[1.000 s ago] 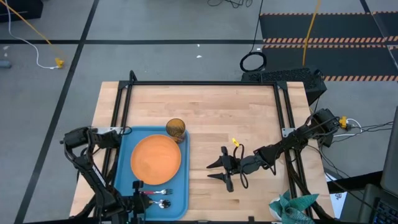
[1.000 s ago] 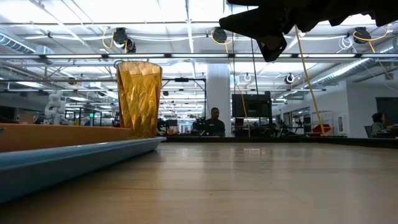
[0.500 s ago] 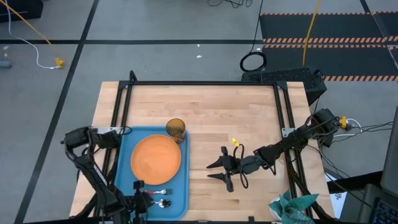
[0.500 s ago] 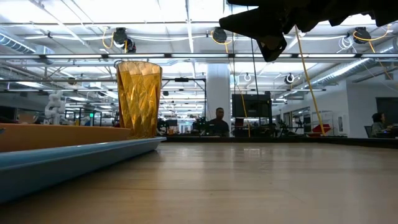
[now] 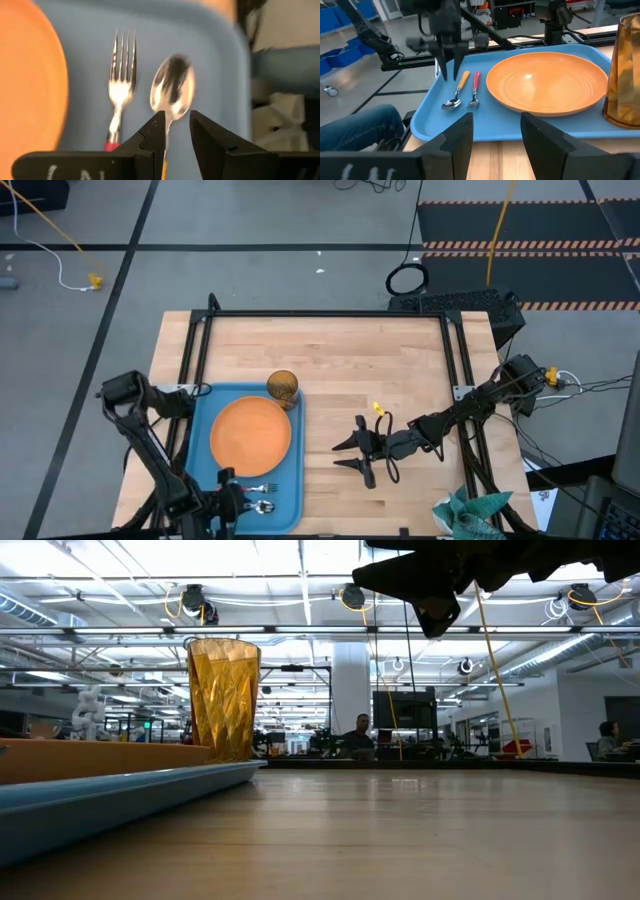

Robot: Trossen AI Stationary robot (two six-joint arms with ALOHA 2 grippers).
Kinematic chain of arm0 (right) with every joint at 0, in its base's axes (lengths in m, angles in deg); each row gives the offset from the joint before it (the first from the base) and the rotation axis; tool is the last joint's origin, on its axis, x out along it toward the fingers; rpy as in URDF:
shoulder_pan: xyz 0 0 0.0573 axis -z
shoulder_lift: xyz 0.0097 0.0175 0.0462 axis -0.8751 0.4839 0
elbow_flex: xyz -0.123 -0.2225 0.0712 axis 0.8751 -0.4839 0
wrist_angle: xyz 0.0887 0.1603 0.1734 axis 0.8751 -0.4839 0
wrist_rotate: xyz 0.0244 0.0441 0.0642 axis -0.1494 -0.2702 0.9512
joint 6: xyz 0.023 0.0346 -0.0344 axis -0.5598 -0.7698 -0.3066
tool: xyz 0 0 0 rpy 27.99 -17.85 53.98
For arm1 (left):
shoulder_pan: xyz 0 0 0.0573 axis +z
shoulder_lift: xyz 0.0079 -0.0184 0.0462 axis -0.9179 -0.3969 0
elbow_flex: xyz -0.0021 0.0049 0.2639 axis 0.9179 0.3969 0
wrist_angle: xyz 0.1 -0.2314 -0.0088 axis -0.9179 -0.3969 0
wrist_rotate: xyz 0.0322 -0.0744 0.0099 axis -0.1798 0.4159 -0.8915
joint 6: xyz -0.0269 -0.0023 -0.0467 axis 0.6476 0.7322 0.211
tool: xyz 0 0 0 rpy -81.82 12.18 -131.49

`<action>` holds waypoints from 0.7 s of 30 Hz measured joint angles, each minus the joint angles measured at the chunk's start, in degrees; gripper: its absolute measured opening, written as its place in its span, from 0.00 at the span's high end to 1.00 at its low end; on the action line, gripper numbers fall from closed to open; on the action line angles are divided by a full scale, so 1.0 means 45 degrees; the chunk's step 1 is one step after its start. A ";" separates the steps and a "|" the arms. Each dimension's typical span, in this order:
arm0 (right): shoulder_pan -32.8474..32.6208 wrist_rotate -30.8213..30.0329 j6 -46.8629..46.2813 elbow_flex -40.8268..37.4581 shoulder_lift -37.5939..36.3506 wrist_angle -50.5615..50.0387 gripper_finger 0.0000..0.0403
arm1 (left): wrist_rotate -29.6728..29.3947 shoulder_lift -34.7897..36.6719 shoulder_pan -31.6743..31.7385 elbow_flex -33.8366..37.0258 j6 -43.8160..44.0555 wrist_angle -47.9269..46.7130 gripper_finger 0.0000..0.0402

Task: Pick and place plate/cup/fork/spoon on tray
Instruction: Return to Home Position

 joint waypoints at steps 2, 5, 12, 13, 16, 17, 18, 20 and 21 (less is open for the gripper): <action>0.0000 0.0000 0.0203 0.0000 0.0000 0.0005 0.61 | -0.0406 0.0542 0.0101 -0.0005 -0.0584 0.0017 0.77; 0.0005 0.0000 0.0605 0.0000 0.0002 0.0085 0.61 | -0.1121 0.1331 0.0370 -0.0005 -0.2005 0.0006 0.77; 0.0087 -0.0001 0.2433 -0.0015 -0.0351 0.0172 0.68 | -0.2233 0.3266 0.1296 -0.0005 -0.6824 0.0188 0.77; 0.0130 -0.0006 0.2705 -0.0015 -0.0549 0.0048 0.70 | -0.2330 0.3550 0.1494 -0.0005 -0.7390 0.0146 0.77; 0.0364 -0.0011 0.3255 -0.0015 -0.1203 -0.0297 0.79 | -0.2380 0.4361 0.2093 -0.0005 -0.8980 0.0042 0.77; 0.0434 -0.0015 0.3401 -0.0015 -0.1476 -0.0594 0.81 | -0.2378 0.4651 0.2283 -0.0005 -0.9514 0.0022 0.77; 0.0495 -0.0015 0.3524 -0.0015 -0.1736 -0.0826 0.84 | -0.2390 0.4936 0.2435 -0.0005 -1.0013 -0.0005 0.77; 0.0644 -0.0016 0.3734 -0.0015 -0.2226 -0.1451 0.90 | -0.2376 0.5488 0.2724 -0.0005 -1.0843 -0.0267 0.77; 0.0704 -0.0015 0.3830 -0.0015 -0.2477 -0.1839 0.93 | -0.2380 0.5763 0.2848 -0.0005 -1.1187 -0.0449 0.77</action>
